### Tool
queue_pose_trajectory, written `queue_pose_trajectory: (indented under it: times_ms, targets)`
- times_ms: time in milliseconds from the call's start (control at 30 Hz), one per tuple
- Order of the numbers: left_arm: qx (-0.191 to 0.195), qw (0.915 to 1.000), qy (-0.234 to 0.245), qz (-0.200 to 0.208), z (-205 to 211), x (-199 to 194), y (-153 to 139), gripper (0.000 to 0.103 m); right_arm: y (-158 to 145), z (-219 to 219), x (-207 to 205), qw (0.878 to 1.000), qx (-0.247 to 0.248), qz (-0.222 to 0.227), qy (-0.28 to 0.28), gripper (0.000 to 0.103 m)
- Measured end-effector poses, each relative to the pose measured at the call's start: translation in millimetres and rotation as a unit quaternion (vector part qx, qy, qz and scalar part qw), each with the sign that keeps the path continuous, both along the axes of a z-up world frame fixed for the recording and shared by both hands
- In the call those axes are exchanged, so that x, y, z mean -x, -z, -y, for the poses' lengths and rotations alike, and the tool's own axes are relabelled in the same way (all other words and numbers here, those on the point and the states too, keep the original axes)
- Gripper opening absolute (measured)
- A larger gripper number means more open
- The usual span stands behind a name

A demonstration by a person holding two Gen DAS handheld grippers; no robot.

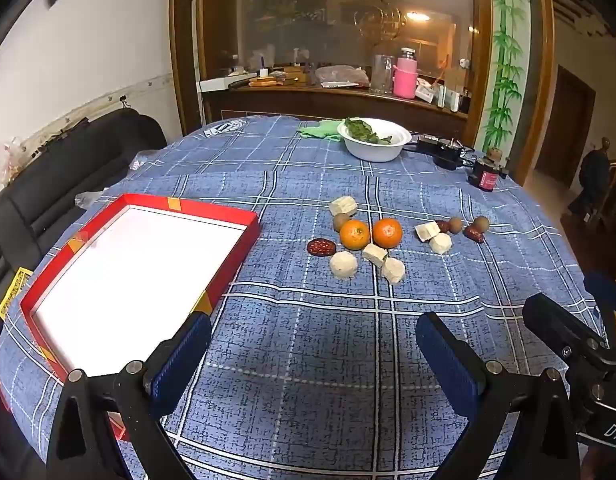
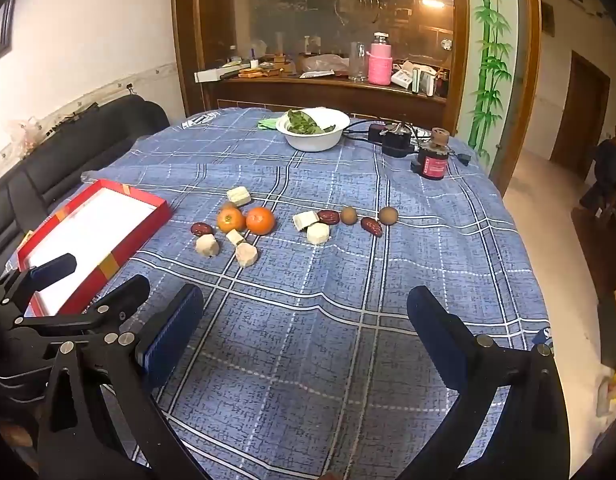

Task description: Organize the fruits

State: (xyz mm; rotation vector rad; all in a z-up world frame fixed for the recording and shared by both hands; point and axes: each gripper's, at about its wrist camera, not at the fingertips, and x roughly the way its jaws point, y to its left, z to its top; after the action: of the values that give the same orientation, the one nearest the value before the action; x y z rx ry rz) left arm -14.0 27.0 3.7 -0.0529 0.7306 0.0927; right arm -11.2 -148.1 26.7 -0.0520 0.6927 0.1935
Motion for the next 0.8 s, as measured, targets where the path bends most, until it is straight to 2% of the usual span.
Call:
queue_pose_trajectory:
  times_ms: [800]
  targets:
    - [-0.003, 0.9999, -0.01, -0.007, -6.2, -4.5, 0.8, 0.102, 3.2, -6.3, 0.5, 1.0, -0.01, -0.003, -0.012, 0.103]
